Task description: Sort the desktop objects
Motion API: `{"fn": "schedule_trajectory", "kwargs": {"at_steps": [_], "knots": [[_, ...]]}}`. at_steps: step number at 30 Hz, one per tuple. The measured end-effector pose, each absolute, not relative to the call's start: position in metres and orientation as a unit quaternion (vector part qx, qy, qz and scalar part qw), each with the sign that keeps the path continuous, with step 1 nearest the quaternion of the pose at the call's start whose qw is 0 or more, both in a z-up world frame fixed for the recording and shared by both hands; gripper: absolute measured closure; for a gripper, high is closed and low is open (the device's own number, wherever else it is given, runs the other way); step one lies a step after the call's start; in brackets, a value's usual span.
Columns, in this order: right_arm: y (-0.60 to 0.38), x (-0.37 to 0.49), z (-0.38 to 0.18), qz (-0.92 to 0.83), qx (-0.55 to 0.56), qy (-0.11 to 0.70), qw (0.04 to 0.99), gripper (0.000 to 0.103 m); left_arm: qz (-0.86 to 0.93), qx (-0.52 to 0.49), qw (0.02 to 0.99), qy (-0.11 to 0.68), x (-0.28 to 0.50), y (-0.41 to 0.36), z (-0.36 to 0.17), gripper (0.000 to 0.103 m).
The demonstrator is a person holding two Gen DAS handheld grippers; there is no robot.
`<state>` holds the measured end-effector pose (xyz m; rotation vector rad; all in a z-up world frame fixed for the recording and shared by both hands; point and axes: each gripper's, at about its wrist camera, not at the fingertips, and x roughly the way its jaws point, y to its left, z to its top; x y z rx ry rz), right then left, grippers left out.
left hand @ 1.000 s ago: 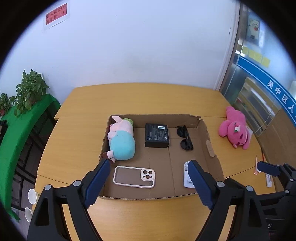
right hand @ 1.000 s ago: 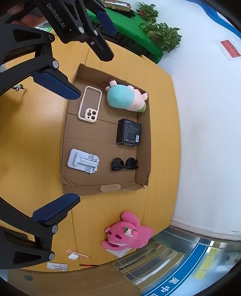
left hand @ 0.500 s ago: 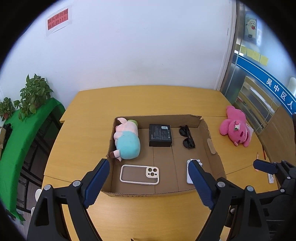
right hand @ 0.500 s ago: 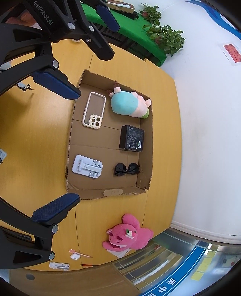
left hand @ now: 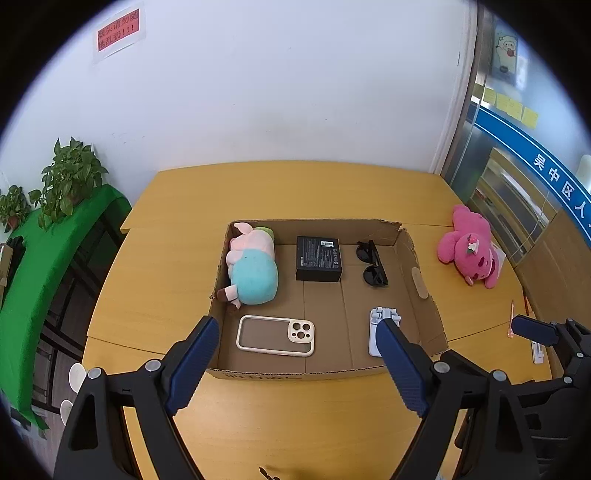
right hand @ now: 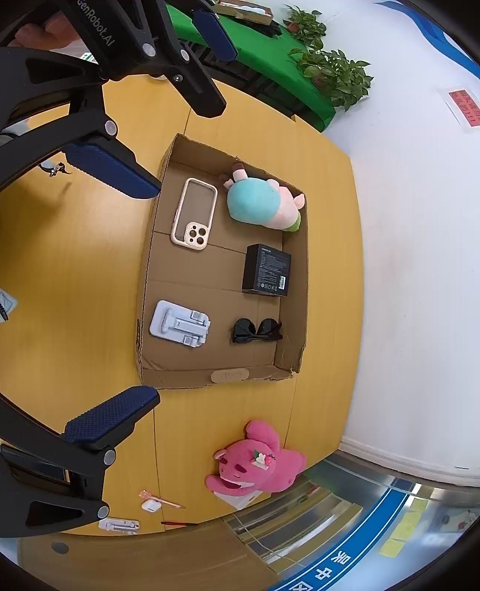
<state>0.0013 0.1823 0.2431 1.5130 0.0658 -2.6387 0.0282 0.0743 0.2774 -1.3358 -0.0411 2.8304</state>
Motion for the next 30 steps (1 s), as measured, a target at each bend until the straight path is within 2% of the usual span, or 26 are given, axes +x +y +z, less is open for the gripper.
{"fn": "schedule_trajectory", "kwargs": {"at_steps": [30], "knots": [[0.1858, 0.0017, 0.2428, -0.865, 0.499, 0.023, 0.047, 0.0, 0.901, -0.434, 0.008, -0.019, 0.0279, 0.0705, 0.2746, 0.016]]}}
